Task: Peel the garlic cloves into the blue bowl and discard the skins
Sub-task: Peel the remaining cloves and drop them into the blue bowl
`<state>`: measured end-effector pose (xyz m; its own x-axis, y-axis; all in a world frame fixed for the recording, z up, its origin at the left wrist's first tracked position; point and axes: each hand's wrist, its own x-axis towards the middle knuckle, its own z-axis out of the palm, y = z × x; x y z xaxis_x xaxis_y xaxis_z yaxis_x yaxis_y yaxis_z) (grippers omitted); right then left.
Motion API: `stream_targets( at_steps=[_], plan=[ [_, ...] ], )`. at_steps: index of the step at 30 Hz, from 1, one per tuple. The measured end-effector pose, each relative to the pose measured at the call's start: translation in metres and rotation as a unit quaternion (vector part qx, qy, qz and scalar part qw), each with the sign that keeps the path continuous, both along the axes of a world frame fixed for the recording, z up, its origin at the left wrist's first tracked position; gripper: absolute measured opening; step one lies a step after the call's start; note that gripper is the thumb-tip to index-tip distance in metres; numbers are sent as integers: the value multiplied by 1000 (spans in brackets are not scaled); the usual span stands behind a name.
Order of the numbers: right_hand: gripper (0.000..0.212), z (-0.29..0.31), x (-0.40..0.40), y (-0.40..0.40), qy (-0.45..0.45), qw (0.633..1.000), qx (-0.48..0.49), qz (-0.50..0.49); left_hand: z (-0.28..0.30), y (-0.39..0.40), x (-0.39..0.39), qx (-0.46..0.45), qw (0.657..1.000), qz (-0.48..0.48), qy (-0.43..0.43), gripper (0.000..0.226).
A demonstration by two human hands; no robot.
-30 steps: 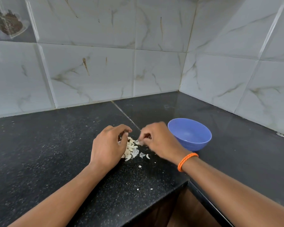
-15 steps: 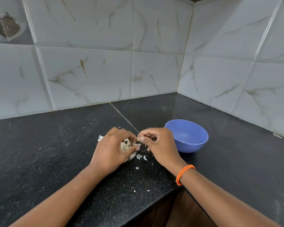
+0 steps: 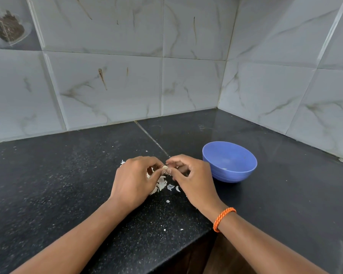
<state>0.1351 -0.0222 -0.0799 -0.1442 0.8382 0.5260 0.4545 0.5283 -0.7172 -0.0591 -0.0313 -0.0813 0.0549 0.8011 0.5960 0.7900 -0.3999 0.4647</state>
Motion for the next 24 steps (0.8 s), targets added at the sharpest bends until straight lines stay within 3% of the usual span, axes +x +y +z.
stream_targets(
  at_steps=[7,16,24],
  plan=[
    [7,-6,-4,5,-85,994,61,0,-2,1,0,-17,997,-36,-65,7],
    [11,-7,-5,9,33,998,-2,45,3,0,-1,-56,989,-65,-121,14],
    [11,-8,-6,8,28,999,22,10,4,-2,4,-51,991,-45,-116,14]
  ],
)
